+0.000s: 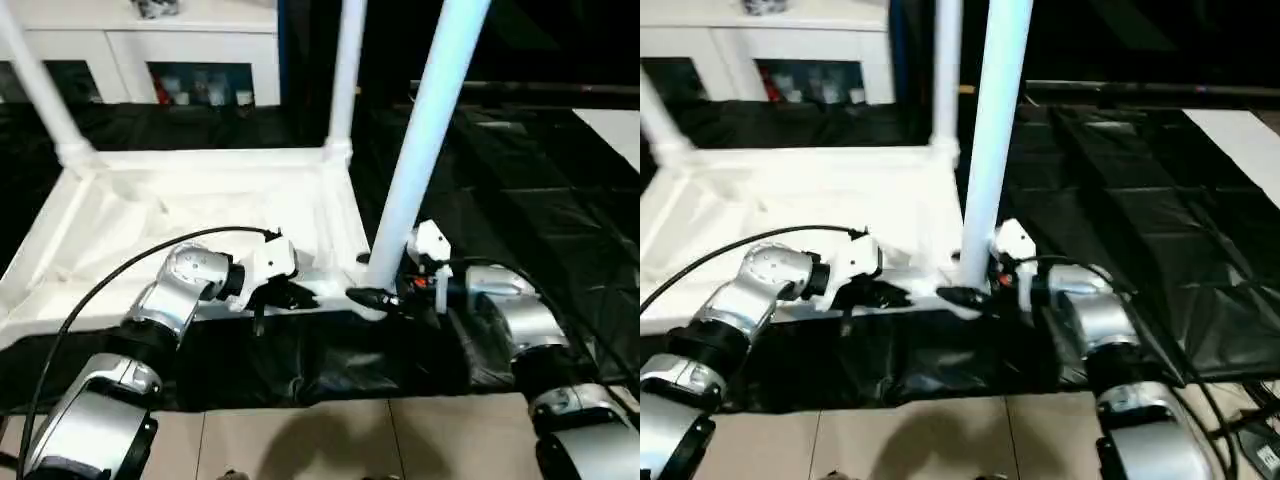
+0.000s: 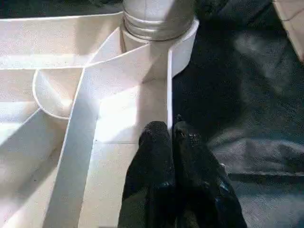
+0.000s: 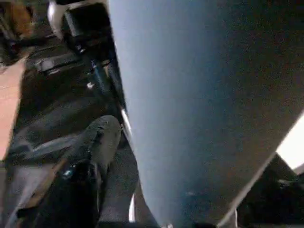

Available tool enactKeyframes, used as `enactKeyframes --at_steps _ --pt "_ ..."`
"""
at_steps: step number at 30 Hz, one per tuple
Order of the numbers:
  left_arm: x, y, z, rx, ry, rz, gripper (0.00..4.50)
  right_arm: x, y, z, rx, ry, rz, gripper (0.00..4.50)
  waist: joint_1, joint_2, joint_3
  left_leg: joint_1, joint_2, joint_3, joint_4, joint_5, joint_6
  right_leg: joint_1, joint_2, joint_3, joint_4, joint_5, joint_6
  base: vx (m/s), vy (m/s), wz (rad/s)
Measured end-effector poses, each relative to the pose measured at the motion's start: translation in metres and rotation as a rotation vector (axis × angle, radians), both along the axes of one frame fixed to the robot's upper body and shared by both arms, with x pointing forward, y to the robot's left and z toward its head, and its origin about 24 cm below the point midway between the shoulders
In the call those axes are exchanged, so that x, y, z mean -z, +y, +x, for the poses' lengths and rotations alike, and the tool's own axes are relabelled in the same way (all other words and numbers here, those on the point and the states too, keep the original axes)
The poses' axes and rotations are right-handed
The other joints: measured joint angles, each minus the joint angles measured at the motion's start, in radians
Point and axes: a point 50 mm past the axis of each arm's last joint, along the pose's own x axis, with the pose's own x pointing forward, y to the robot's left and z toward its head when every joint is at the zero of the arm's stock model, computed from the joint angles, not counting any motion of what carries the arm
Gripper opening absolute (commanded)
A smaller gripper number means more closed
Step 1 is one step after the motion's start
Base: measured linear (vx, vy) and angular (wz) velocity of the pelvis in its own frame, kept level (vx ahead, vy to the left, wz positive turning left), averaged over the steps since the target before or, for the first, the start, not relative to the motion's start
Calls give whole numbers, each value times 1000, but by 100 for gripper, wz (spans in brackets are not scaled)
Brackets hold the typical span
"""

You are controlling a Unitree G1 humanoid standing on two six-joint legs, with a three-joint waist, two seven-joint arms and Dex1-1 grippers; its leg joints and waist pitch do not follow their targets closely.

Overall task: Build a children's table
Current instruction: Rotate leg to tighten

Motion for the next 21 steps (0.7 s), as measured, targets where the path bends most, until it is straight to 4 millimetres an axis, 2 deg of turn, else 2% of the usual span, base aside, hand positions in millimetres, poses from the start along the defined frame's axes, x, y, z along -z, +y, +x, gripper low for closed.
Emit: enactKeyframes --at_steps 3,4,8,10,15,18,21 --pt "0 3 -1 26 10 12 0 0 0 -1 -35 9 -12 294 2 0 0 1 0 0 1 0 0 0 0 0 2 0 1 0 0 0" --pt "-1 3 0 30 10 16 0 0 0 -1 -42 11 -16 271 2 0 0 2 0 0 1 0 0 1 0 0 2 -1 1 0 0 0" --pt "-1 4 -1 45 18 19 0 0 0 -2 -48 7 -23 253 4 0 0 2 0 0 1 0 0 2 0 0 2 -1 1 0 0 0" --pt "-1 4 0 47 20 18 0 0 0 -2 -48 6 -24 226 5 0 0 2 0 0 1 0 0 2 0 0 2 0 1 0 0 0" --pt "0 2 0 43 27 10 0 0 -1 -3 -33 -5 -25 202 12 0 0 3 0 0 1 0 0 2 0 0 2 -1 1 0 0 0" --pt "2 -3 0 25 26 6 0 4 -1 -4 36 -2 -4 196 15 -1 -1 7 0 0 1 0 0 6 0 1 2 -2 4 0 0 0" --pt "6 -11 5 -68 1 -1 0 12 -1 0 232 -6 39 195 11 -3 0 14 0 -1 2 0 -1 12 0 1 2 -4 6 0 0 0"
